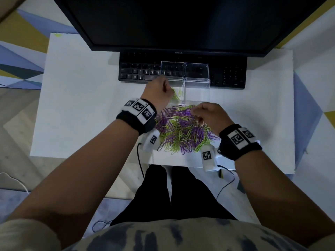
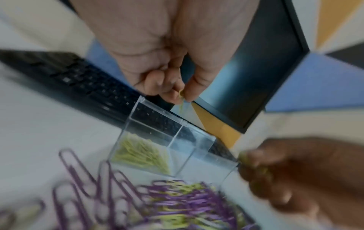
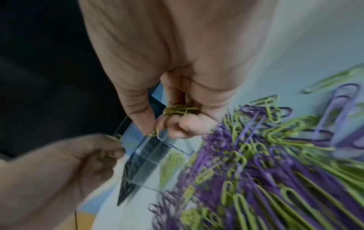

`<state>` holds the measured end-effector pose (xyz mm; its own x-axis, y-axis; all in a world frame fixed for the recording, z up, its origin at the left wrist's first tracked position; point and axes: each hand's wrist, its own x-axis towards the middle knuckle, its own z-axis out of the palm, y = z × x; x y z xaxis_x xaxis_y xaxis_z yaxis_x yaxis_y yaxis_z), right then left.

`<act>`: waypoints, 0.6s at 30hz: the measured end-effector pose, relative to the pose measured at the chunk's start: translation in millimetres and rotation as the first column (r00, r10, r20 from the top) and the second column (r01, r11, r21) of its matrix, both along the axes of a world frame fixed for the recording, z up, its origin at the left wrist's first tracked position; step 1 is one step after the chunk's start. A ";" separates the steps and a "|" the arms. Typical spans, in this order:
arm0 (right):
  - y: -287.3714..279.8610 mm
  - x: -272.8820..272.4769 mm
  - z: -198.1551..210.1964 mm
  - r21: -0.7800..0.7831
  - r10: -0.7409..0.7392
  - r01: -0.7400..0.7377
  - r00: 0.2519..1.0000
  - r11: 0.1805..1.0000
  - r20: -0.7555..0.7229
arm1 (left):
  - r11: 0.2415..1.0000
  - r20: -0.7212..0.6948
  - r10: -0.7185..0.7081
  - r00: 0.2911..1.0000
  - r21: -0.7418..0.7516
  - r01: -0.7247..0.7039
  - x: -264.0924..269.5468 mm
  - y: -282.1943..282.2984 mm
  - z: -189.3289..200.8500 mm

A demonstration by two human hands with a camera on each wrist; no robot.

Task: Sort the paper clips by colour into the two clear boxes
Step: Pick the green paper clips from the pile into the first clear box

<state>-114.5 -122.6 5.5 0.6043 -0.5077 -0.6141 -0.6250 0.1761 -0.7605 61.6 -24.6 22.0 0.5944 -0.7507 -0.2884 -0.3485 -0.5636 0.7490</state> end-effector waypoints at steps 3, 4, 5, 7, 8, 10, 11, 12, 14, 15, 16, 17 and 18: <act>-8.8 13.0 14.0 -0.040 0.017 -0.015 0.999 0.999 0.036 | 0.964 0.191 -0.252 0.948 0.134 0.230 7.1 -15.1 0.1; -11.0 20.2 17.4 -0.070 0.035 -0.033 0.999 0.997 0.034 | 0.936 0.245 -0.337 0.909 0.196 0.294 8.1 -19.7 -2.0; -12.9 28.5 20.1 -0.107 0.049 -0.046 0.998 0.993 0.026 | 0.905 0.280 -0.407 0.869 0.255 0.342 8.5 -23.4 -4.4; -15.6 47.5 22.3 -0.229 0.081 -0.079 0.997 0.970 -0.002 | 0.861 0.311 -0.486 0.817 0.329 0.387 8.2 -26.5 -10.3; -16.4 57.3 22.2 -0.311 0.111 -0.112 0.994 0.944 -0.021 | 0.860 0.322 -0.492 0.809 0.325 0.393 8.4 -25.6 -12.5; -15.3 75.7 21.7 -0.446 0.183 -0.194 0.981 0.874 -0.069 | 0.899 0.344 -0.432 0.834 0.236 0.369 11.3 -17.8 -15.7; -14.1 82.9 21.1 -0.483 0.212 -0.236 0.972 0.843 -0.104 | 0.931 0.343 -0.362 0.867 0.170 0.322 13.2 -11.9 -16.8; -12.0 89.4 20.7 -0.506 0.243 -0.281 0.960 0.815 -0.141 | 0.962 0.336 -0.273 0.901 0.108 0.251 16.2 -4.0 -17.0; -6.4 101.7 18.2 -0.538 0.319 -0.391 0.921 0.747 -0.225 | 0.996 0.326 -0.094 0.941 0.025 0.091 22.9 13.9 -19.6; -3.3 107.2 15.8 -0.553 0.360 -0.447 0.895 0.703 -0.265 | 1.000 0.317 -0.012 0.948 0.007 0.010 26.4 24.2 -22.7; -0.2 111.8 12.6 -0.566 0.392 -0.495 0.868 0.659 -0.303 | 0.998 0.296 0.059 0.953 0.005 -0.064 30.0 35.3 -26.3; 2.5 115.0 9.9 -0.578 0.411 -0.530 0.848 0.621 -0.336 | 0.992 0.269 0.111 0.957 0.030 -0.123 33.2 46.7 -31.4; 4.4 116.4 6.9 -0.581 0.423 -0.554 0.832 0.596 -0.360 | 0.984 0.238 0.138 0.961 0.075 -0.160 35.5 58.6 -36.6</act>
<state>2.0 -118.3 12.3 0.8035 -0.4661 -0.3704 -0.5933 -0.6789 -0.4326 97.2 34.0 -14.7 0.7562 -0.6251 -0.1935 -0.4129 -0.6852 0.6001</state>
